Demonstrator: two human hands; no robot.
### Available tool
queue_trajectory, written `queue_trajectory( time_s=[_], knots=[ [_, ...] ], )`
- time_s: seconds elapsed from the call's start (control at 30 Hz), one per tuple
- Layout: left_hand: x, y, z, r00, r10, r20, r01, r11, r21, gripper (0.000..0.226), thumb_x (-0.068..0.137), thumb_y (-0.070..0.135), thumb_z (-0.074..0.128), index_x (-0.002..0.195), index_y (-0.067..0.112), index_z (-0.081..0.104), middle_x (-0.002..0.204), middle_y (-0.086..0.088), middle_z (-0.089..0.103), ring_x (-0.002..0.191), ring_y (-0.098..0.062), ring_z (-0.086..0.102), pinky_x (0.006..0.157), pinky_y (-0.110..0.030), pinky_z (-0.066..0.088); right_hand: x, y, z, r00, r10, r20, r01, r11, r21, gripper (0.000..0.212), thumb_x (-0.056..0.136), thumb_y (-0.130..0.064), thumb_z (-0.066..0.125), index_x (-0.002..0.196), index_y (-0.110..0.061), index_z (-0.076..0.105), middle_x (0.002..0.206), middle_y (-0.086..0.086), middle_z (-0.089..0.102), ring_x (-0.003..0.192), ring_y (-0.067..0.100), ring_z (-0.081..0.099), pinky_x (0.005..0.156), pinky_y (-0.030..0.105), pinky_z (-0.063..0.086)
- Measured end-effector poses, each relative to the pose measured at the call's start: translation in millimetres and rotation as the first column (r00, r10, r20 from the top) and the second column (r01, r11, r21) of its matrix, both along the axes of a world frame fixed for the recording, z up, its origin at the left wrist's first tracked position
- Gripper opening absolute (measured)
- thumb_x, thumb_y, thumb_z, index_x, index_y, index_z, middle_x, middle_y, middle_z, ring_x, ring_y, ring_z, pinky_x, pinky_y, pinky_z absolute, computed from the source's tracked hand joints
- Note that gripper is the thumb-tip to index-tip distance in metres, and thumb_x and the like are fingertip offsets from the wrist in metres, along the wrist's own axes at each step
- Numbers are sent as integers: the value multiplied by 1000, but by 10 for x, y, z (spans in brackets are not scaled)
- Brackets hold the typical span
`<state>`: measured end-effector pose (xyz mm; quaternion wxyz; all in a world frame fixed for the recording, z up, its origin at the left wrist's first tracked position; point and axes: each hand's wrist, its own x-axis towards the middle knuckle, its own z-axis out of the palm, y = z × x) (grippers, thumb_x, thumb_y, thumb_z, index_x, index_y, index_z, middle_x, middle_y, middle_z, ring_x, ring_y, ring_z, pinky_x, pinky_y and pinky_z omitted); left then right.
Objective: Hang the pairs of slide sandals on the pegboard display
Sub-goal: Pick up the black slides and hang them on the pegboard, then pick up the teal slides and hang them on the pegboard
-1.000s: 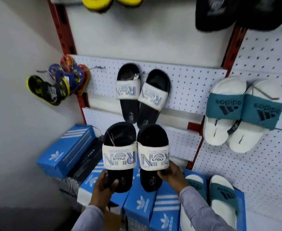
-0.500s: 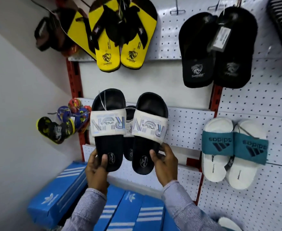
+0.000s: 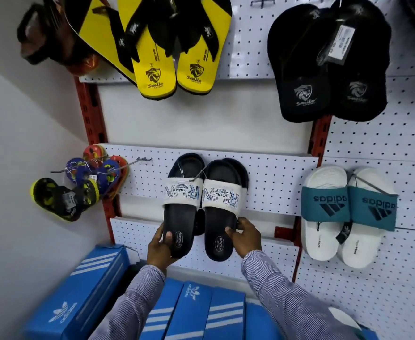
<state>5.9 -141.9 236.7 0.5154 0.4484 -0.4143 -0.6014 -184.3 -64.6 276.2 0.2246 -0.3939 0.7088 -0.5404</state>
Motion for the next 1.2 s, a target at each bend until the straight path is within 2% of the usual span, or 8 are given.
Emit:
queue_trajectory(
  time_s=[0.1, 0.23, 0.4, 0.53, 0.63, 0.8, 0.93, 1.2],
  knots=[
    [2, -67, -131, 991, -47, 126, 60, 993, -100, 47, 99, 12, 43, 143, 30, 41, 115, -16, 61, 120, -43, 56, 71, -35, 56, -23, 36, -99, 997, 47, -55, -47, 999, -5, 41, 85, -11, 63, 126, -13, 56, 122, 8, 67, 91, 18, 65, 84, 20, 41],
    [-63, 234, -306, 813, 343, 470, -96, 876, -473, 51, 90, 17, 59, 140, 17, 45, 131, -15, 54, 119, -32, 54, 99, -43, 47, -185, 282, -414, 956, 90, -281, -100, 995, -22, 56, 87, -17, 61, 139, -18, 42, 139, 4, 53, 118, 21, 56, 103, 34, 46],
    [-495, 969, -661, 740, 428, 519, 119, 676, -727, 23, 85, 18, 61, 107, 13, 62, 112, -6, 57, 108, -22, 55, 95, -35, 45, -584, 1069, -1121, 830, 111, -547, -67, 993, 100, 57, 90, -24, 52, 144, -19, 34, 150, 0, 37, 137, 15, 32, 117, 31, 27],
    [-1001, 1388, -1304, 749, 16, 662, 396, 791, -467, 22, 81, 24, 59, 102, 21, 61, 106, -2, 59, 92, -18, 59, 85, -25, 49, -951, 1857, -1787, 881, 65, -469, 78, 957, 280, 58, 86, -15, 59, 140, -17, 40, 148, 6, 38, 138, 17, 32, 111, 29, 30],
    [-1420, 1731, -1676, 655, -404, 638, 556, 830, -45, 33, 75, 26, 66, 103, 33, 51, 106, -2, 58, 82, -16, 61, 64, -9, 49, -1328, 2295, -2203, 930, -54, -363, 201, 903, 380, 55, 82, -17, 64, 134, -8, 47, 138, 17, 49, 129, 33, 45, 107, 41, 39],
    [-2073, 2107, -2043, 588, -757, 284, 501, 617, 607, 46, 87, 12, 66, 123, 13, 38, 110, -13, 57, 86, -19, 58, 71, -25, 50, -1949, 2647, -2623, 942, -316, -110, 323, 771, 549, 55, 78, -13, 69, 129, -1, 50, 133, 24, 53, 125, 38, 49, 108, 42, 37],
    [-2359, 2030, -2966, 451, -796, 404, 412, 587, 697, 105, 58, 49, 77, 143, 0, 39, 146, -16, 48, 128, -33, 53, 108, -42, 45, -2210, 2716, -2909, 953, -295, 73, 139, 636, 759, 65, 83, -25, 65, 136, 1, 38, 142, 22, 46, 130, 35, 45, 107, 36, 36],
    [-2478, 2204, -2747, 396, -702, 592, 258, 703, 662, 59, 80, 24, 73, 132, 2, 55, 135, -16, 60, 121, -29, 60, 100, -32, 49, -2445, 2652, -3171, 933, -258, 253, -36, 630, 776, 59, 73, -17, 74, 127, 1, 55, 128, 21, 61, 110, 34, 61, 96, 42, 51]
  ],
)
